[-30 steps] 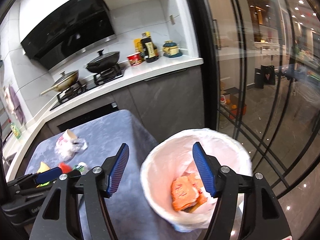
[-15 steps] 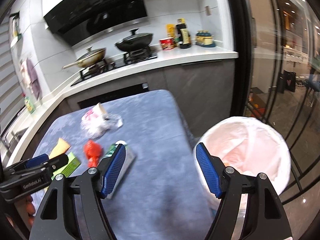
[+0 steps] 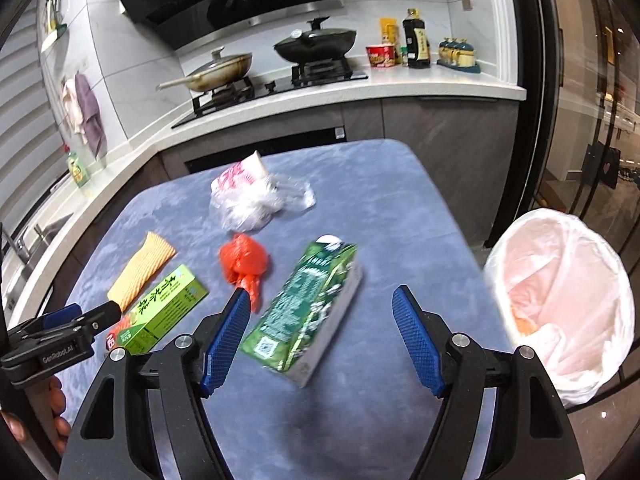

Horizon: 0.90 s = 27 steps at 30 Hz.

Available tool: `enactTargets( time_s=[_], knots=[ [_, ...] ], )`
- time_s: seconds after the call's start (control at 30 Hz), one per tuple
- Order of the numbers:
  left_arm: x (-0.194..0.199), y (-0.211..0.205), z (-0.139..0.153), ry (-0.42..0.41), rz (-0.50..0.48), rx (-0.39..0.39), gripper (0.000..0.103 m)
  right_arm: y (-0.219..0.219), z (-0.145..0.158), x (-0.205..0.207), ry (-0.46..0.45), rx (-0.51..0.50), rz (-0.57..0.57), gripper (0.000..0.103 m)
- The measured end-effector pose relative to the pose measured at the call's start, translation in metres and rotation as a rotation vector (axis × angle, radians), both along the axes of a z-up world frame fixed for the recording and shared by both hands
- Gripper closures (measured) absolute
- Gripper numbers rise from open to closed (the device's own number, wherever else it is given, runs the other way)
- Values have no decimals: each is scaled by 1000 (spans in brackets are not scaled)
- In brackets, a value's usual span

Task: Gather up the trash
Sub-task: 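Move both tools back over the green boxes on the table, then grasp the green NB wasabi box with the left tool while the right tool grasps the green milk carton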

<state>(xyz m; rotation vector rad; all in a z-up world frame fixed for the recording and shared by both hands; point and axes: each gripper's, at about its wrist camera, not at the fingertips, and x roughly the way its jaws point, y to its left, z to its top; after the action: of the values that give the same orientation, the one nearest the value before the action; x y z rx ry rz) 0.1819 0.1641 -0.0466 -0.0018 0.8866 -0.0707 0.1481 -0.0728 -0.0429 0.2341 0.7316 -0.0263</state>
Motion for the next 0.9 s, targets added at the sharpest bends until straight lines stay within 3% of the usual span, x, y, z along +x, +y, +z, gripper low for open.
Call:
enactTargets(
  time_s=[0.17,0.47,0.9],
  knots=[
    [6,7,-17,27,-25,2,12,18,-15,12,33,-19,5,32],
    [17,10,-45,68,-61,12,12,34,-41,32,96,-40,0,32],
    [30,10,-66,109,-54,-18,16,37,-55,48,118,-60,-14,32]
  ],
)
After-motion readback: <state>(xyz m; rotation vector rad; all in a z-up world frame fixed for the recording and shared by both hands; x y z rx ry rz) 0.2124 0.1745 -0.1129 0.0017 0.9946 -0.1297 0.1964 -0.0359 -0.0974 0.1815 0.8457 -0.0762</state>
